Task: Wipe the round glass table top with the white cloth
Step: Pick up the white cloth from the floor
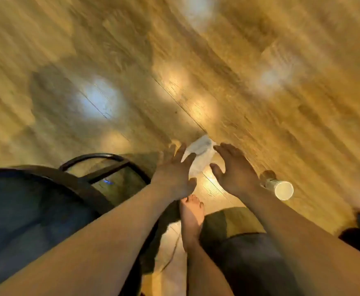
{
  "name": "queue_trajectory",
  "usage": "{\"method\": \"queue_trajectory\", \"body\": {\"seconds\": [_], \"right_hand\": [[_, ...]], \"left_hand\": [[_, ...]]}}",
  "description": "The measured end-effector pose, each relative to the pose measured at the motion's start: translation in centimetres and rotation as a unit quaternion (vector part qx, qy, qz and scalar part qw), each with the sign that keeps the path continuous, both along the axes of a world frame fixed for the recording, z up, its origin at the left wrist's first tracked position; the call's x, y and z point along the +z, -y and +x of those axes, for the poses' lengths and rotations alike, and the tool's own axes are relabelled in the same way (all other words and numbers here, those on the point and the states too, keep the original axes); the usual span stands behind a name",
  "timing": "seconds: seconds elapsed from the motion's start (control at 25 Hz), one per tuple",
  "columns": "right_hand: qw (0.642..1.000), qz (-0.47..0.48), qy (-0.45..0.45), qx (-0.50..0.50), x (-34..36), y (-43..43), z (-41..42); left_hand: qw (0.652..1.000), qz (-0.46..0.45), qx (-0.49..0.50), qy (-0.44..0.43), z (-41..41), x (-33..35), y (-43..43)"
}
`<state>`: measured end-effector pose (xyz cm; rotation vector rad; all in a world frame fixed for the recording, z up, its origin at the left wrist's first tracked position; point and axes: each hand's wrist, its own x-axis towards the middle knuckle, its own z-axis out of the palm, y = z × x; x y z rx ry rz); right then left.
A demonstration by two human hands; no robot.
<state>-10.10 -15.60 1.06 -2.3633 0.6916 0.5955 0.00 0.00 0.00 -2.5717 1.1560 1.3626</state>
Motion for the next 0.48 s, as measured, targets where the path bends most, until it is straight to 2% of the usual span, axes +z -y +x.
{"method": "queue_trajectory", "body": {"seconds": [0.12, 0.28, 0.32, 0.4, 0.48], "right_hand": [[0.998, 0.01, -0.056, 0.011, -9.3, 0.9, -0.8], [0.992, -0.004, -0.057, 0.109, -18.1, 1.6, 0.5], [0.995, 0.001, -0.051, 0.082, -19.0, 1.2, 1.4], [0.998, 0.015, -0.067, 0.0, -21.6, 0.6, 2.2], [0.998, -0.01, -0.06, 0.003, -21.4, -0.1, 2.9]], "left_hand": [[0.995, 0.091, -0.023, -0.043, -1.1, -9.0, 1.8], [0.985, 0.149, -0.003, -0.092, -1.5, -16.8, 2.3], [0.982, 0.159, 0.006, -0.103, -1.5, -18.0, 2.4], [0.982, 0.146, 0.037, -0.116, -1.5, -19.5, 2.5], [0.992, 0.073, 0.063, -0.086, -1.4, -19.0, 2.7]]}}
